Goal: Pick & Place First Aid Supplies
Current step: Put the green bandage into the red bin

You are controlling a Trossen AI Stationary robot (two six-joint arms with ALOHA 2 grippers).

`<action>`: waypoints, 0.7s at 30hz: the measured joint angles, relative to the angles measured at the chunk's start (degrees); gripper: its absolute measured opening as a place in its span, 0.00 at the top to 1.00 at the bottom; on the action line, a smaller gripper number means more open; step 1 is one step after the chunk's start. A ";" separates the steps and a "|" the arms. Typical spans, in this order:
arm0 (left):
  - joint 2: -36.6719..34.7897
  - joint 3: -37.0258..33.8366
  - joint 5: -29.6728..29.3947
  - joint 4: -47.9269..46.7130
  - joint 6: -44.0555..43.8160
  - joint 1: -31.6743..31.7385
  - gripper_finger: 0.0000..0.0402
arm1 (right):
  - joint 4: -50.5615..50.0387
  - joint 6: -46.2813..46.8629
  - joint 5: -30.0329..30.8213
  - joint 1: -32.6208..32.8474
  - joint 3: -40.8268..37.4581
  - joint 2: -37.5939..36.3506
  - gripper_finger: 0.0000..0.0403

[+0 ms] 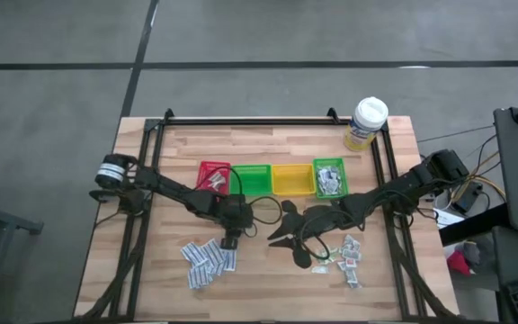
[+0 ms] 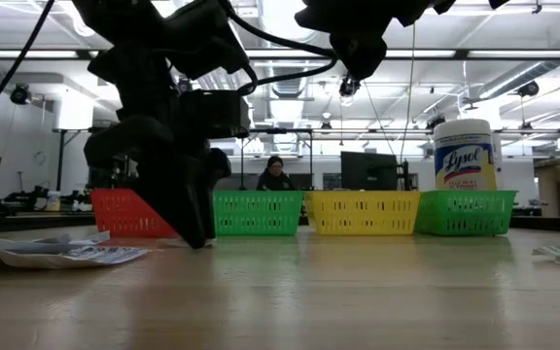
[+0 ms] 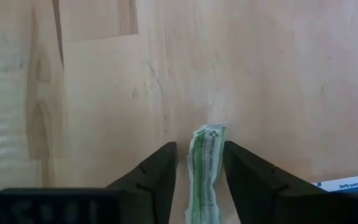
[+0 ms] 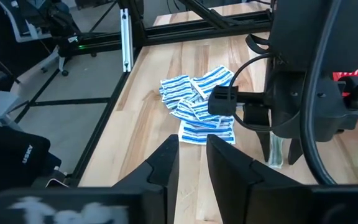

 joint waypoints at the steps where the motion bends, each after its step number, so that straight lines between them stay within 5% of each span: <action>1: 0.00 0.00 -0.16 0.02 -0.16 0.00 0.67 | -0.02 0.00 0.00 0.00 0.00 0.00 0.81; 17: -2.16 -0.13 -1.76 1.05 0.09 0.02 0.98 | 0.05 0.00 0.02 0.00 -0.04 0.00 0.81; 21: -3.59 -0.13 -3.19 0.99 0.21 0.02 0.99 | 0.17 0.23 0.02 0.00 -0.04 0.00 0.79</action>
